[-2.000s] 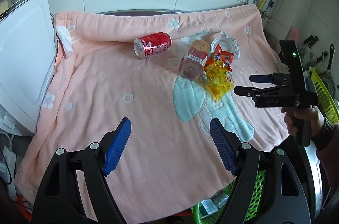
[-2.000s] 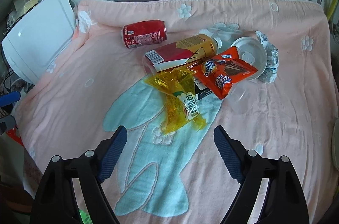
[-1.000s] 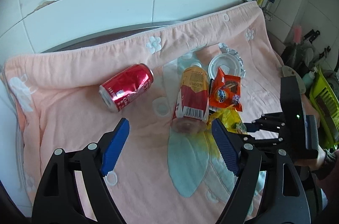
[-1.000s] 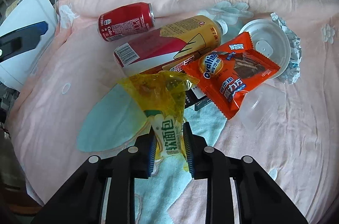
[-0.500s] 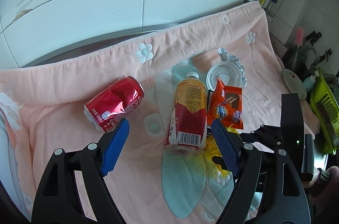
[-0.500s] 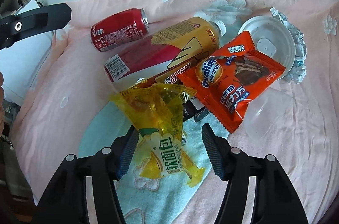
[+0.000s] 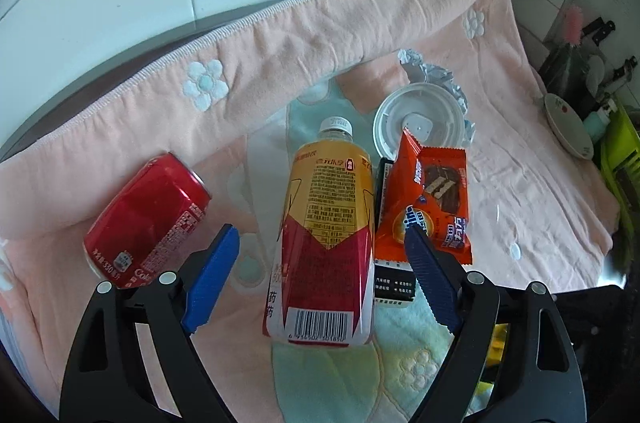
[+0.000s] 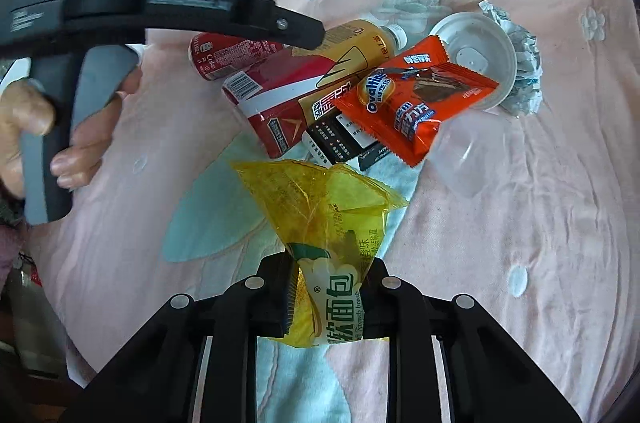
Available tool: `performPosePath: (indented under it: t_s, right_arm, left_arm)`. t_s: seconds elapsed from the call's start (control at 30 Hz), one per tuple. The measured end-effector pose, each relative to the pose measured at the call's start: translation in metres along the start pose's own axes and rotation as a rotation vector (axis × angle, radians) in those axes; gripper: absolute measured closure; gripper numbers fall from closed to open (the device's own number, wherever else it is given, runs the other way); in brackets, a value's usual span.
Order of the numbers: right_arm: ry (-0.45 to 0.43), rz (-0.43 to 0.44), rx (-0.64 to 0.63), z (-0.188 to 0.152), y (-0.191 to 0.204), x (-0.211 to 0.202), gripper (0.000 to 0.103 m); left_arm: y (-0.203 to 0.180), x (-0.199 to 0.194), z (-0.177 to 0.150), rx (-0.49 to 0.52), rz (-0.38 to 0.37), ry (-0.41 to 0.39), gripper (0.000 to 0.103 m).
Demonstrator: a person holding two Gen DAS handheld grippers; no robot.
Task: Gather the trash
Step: 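Grasp the yellow snack bag with the right tool while the left tool grasps the drink bottle, then carry the snack bag and drink bottle down to the green basket and release both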
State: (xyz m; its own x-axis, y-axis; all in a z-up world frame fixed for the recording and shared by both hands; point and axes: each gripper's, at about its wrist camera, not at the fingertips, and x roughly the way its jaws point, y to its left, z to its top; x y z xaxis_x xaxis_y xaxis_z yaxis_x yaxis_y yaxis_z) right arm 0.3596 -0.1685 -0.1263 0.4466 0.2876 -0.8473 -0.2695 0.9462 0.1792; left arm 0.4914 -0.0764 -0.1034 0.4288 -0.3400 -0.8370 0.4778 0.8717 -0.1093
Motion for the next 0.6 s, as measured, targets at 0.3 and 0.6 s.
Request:
performPosePath:
  t_s: [0.3,0.6]
  right_arm:
    - [0.002,-0.007,0.033,-0.040,-0.008,-0.038,0.081]
    - [0.006,-0.022,0.046,-0.069,-0.006,-0.063,0.081]
  left_arm:
    - [-0.004,0.045,0.007,0.007,0.015,0.077,0.022]
    - [-0.006,0.059,0.003,0.009,0.037,0.090,0.038]
